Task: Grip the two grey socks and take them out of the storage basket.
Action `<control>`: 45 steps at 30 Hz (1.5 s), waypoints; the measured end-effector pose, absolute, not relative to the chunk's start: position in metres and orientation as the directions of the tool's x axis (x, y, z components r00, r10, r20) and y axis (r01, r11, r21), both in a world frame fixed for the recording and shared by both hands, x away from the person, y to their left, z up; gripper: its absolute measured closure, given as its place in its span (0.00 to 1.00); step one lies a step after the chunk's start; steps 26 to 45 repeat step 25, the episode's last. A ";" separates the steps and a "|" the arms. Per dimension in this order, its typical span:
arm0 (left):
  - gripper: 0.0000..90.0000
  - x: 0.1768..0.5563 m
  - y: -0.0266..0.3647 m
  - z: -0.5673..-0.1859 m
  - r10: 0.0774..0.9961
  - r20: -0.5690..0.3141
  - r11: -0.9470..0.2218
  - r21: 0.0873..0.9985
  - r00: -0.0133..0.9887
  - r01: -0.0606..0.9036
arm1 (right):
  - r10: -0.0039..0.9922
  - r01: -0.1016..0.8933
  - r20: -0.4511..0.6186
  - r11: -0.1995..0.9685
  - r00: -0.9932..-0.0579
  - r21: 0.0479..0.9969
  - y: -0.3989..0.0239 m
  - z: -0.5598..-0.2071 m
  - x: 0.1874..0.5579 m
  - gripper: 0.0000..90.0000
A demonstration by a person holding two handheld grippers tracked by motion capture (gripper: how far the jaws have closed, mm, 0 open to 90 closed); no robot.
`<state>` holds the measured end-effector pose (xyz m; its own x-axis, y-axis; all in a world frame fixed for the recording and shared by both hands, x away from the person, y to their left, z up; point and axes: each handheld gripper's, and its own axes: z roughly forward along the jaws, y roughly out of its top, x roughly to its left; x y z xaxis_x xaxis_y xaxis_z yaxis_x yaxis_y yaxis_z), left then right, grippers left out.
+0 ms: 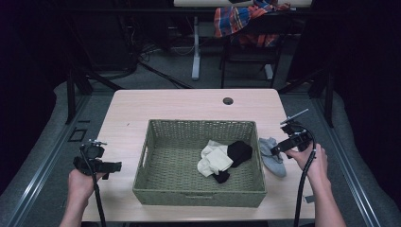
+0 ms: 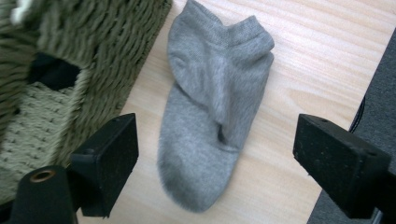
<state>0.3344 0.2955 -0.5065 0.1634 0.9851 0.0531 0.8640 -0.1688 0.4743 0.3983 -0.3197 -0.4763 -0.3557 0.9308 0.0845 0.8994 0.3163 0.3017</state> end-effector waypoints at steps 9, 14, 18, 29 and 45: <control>0.03 0.337 0.294 -0.509 0.986 0.053 -0.167 0.467 0.161 0.868 | 0.932 0.895 0.076 0.316 -0.355 0.315 -0.317 -0.481 0.367 0.00; 0.03 0.338 0.293 -0.508 0.985 0.061 -0.171 0.469 0.162 0.867 | 0.923 0.898 0.069 0.350 -0.380 0.267 -0.316 -0.490 0.353 0.00; 0.02 0.336 0.287 -0.510 0.982 0.081 -0.189 0.461 0.171 0.867 | 0.931 0.907 0.086 0.319 -0.354 0.275 -0.320 -0.497 0.353 0.00; 0.02 0.340 0.287 -0.513 0.983 0.105 -0.180 0.441 0.148 0.880 | 0.917 0.893 0.058 0.367 -0.394 0.262 -0.323 -0.494 0.359 0.00; 0.02 0.340 0.287 -0.513 0.983 0.105 -0.180 0.441 0.148 0.880 | 0.917 0.893 0.058 0.367 -0.394 0.262 -0.323 -0.494 0.359 0.00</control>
